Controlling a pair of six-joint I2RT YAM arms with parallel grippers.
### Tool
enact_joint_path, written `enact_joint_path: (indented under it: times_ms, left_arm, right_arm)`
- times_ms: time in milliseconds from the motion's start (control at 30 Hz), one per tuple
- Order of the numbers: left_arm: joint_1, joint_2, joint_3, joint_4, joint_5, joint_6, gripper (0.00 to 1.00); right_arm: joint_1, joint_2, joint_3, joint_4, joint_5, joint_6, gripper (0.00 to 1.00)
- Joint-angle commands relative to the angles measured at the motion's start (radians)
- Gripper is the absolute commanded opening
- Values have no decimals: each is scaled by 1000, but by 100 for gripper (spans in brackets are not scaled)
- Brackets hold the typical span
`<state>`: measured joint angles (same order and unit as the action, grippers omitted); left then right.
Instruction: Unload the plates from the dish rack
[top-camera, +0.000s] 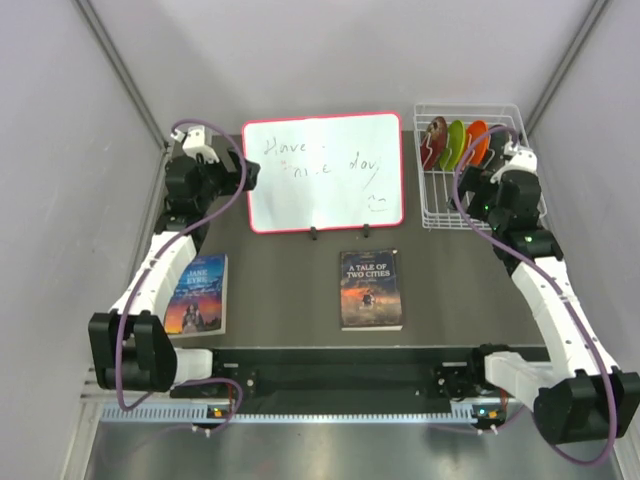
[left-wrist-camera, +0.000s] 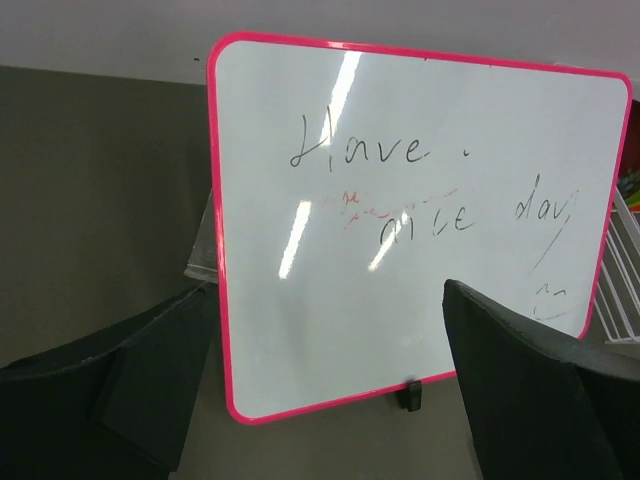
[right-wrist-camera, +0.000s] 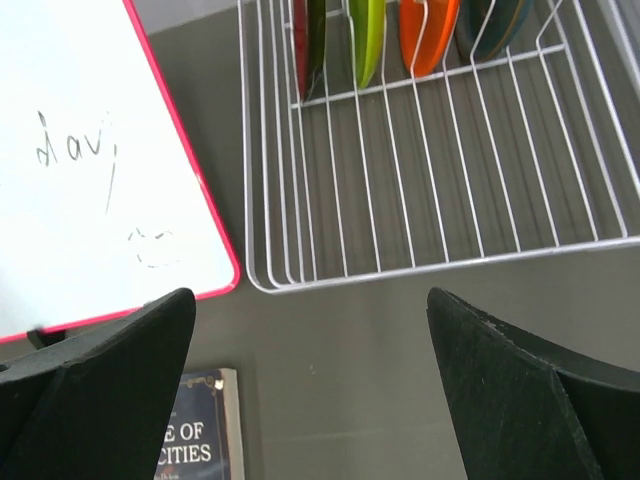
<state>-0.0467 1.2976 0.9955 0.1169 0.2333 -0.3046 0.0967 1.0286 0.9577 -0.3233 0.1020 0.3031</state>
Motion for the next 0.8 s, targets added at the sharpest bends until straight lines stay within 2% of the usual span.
enact_joint_path:
  times_ms: [0,100,200,267,333,367,500,567,600,633,767]
  left_arm:
    - [2,19,80,-11,-28,28,99]
    - [2,31,83,7,23,50,99]
    - [4,57,81,46,-20,-30,99]
    - [4,95,112,46,3,-33,99]
    - [8,132,167,-9,-28,-44,99]
    - [10,176,225,-60,4,-34,98]
    - [11,279,345,-187,0,-31,92]
    - [11,307,356,-183,-3,-37,89]
    - [11,310,350,-145,-9,-44,91]
    - [11,312,344,-129,-18,-50,99]
    - [11,348,362,-125,-5,-36,99]
  right_arm:
    - [11,-30,118,21,-13,-16,100]
    - [11,-39,127,142,-140,-107,100]
    - [11,7,174,216,-133,-108,100]
    - [11,91,270,199,-119,-110,100]
    - [11,207,349,155,-108,-114,100]
    - [12,249,428,142,-123,-122,100]
    - [11,467,627,87,-108,-128,100]
    - [11,574,709,96,-107,-121,100]
    - [11,609,740,98,-75,-116,100]
    - [11,686,816,75,-77,-116,100]
    - [14,872,1008,-8,-52,-119,98]
